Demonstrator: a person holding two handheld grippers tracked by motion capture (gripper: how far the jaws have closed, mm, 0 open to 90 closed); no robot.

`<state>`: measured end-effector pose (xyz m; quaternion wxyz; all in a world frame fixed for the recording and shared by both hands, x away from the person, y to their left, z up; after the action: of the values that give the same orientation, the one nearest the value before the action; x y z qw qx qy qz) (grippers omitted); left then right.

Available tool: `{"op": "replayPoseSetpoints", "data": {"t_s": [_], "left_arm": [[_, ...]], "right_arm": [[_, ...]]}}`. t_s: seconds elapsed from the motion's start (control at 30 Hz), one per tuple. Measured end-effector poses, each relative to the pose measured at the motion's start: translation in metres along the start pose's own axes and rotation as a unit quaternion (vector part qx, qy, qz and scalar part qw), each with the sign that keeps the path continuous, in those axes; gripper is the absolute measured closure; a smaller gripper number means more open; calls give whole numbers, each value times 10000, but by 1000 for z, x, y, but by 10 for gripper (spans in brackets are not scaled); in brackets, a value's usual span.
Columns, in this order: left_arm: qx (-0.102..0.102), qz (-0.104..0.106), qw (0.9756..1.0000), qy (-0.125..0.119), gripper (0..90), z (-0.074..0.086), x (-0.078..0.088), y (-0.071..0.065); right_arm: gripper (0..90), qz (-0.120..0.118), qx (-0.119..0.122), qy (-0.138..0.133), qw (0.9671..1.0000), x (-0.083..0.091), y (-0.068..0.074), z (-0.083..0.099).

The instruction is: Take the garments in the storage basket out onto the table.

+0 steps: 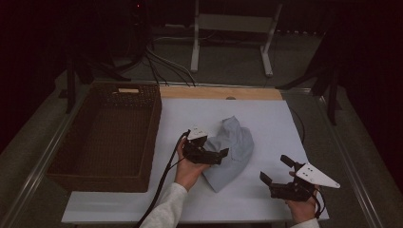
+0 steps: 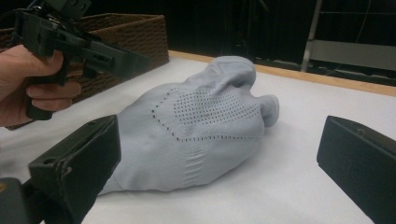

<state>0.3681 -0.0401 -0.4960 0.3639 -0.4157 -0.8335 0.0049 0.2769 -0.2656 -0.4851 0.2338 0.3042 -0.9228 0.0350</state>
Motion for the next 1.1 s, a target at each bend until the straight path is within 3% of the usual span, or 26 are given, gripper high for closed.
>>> {"op": "replayPoseSetpoints", "data": {"t_s": [0.53, 1.1], "left_arm": [[-139, -146, 9998, -86, 0, -2, 10, -1], [-346, -227, 9990, -150, 0, -4, 35, 4]], "right_arm": [[0, -1, 25, -11, 10000, 0, 1, -1], [0, 3, -26, -5, 10000, 0, 0, 0]]}}
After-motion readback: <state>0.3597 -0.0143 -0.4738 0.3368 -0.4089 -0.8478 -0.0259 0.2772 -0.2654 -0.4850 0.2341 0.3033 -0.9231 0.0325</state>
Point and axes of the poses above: each handheld gripper's, and its own axes: x roughly backward along the jaws, z roughly out of its underside, y roughly to its left, the point moved 7 cm from there along -x, roughly forward along the jaws, and after that the axes turned 11 degrees about y, right-handed, at the moved point
